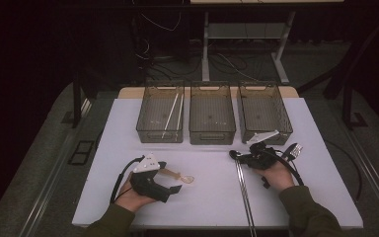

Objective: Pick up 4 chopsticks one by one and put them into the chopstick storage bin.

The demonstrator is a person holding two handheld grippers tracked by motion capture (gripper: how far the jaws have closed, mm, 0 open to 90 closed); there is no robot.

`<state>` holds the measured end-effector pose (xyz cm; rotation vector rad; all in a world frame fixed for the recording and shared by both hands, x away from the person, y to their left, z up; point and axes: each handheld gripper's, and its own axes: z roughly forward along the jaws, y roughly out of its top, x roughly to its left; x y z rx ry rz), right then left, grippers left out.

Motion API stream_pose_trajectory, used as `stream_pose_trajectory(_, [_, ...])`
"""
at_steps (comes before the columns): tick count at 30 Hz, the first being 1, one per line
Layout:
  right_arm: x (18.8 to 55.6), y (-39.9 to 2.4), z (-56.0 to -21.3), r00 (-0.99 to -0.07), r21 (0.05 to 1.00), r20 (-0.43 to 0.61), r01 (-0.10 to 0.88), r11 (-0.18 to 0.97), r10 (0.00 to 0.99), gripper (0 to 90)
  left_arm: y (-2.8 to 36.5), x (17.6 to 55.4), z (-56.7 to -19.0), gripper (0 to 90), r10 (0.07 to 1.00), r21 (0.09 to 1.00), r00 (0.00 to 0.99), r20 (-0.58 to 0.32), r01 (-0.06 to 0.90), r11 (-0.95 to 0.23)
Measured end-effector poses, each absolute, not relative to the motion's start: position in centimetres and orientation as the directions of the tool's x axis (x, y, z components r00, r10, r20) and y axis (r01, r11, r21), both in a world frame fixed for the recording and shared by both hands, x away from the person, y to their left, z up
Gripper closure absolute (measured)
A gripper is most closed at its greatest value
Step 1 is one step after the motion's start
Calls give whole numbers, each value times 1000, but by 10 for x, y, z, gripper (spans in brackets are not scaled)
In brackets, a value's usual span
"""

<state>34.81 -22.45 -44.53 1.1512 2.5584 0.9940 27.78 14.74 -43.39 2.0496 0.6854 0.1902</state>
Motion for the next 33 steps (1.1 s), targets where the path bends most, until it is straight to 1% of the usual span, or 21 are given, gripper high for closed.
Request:
stream_pose_trajectory(12, [342, -202, -445, -734, 638, 110, 569, 519, 670, 900, 147, 278, -434, 5, 537, 823, 834, -130, 393, -411])
stream_pose_trajectory(16, [341, -202, -443, -740, 645, 111, 561, 518, 663, 900, 147, 278, -434, 5, 537, 823, 834, -129, 392, -412])
stream_pose_trajectory(19, [339, -206, -438, -734, 661, 127, 564, 495, 667, 886, 147, 278, -434, 5, 538, 825, 832, -131, 393, -407])
stream_pose_trajectory(25, [325, -216, -426, -737, 679, 139, 557, 478, 661, 868, 148, 278, -434, 5, 540, 825, 831, -131, 393, -405])
stream_pose_trajectory(29, [308, -223, -426, -747, 664, 177, 571, 483, 641, 791, 148, 278, -434, 5, 540, 825, 832, -131, 393, -406])
stream_pose_trajectory(33, [290, -226, -429, -753, 652, 186, 575, 494, 631, 730, 147, 277, -434, 5, 539, 823, 832, -130, 394, -409])
